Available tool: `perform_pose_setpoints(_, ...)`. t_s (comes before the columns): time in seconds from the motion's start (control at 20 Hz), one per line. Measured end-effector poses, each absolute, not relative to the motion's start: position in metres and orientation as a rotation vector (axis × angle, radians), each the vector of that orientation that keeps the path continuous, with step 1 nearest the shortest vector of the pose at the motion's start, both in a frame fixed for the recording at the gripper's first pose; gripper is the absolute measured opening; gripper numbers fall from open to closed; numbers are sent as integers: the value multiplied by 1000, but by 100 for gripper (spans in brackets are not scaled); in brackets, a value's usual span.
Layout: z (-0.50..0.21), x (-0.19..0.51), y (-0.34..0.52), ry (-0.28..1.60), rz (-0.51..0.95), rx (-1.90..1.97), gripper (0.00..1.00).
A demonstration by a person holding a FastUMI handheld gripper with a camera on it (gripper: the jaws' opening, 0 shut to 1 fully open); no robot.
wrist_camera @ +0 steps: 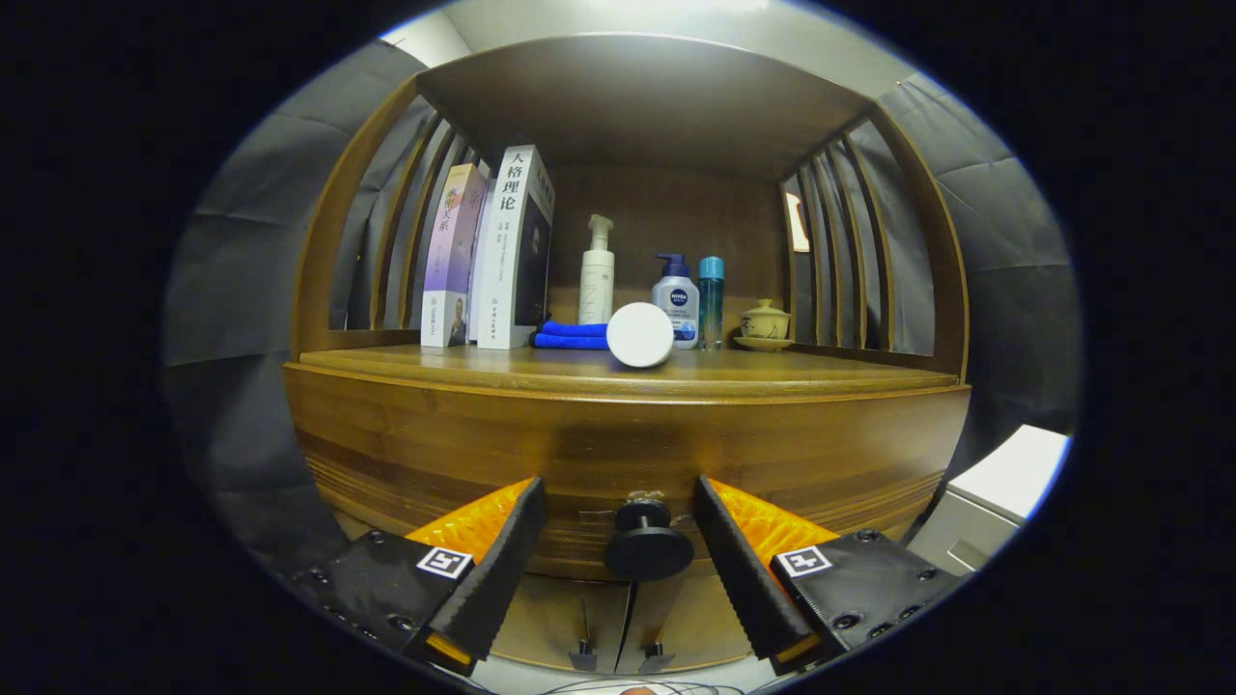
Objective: Pull open the drawer, take out the items inside it, and place them on the countertop above the cabinet.
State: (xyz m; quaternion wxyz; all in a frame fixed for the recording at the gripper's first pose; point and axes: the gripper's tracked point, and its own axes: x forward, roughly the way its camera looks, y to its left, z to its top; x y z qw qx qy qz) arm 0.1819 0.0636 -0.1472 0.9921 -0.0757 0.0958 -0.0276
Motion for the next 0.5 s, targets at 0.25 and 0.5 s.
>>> perform_pose_setpoints(0.25,-146,175,62,202,-41,-174,98)
perform_pose_setpoints(0.5,-93,137,68,105,20,-167,99)
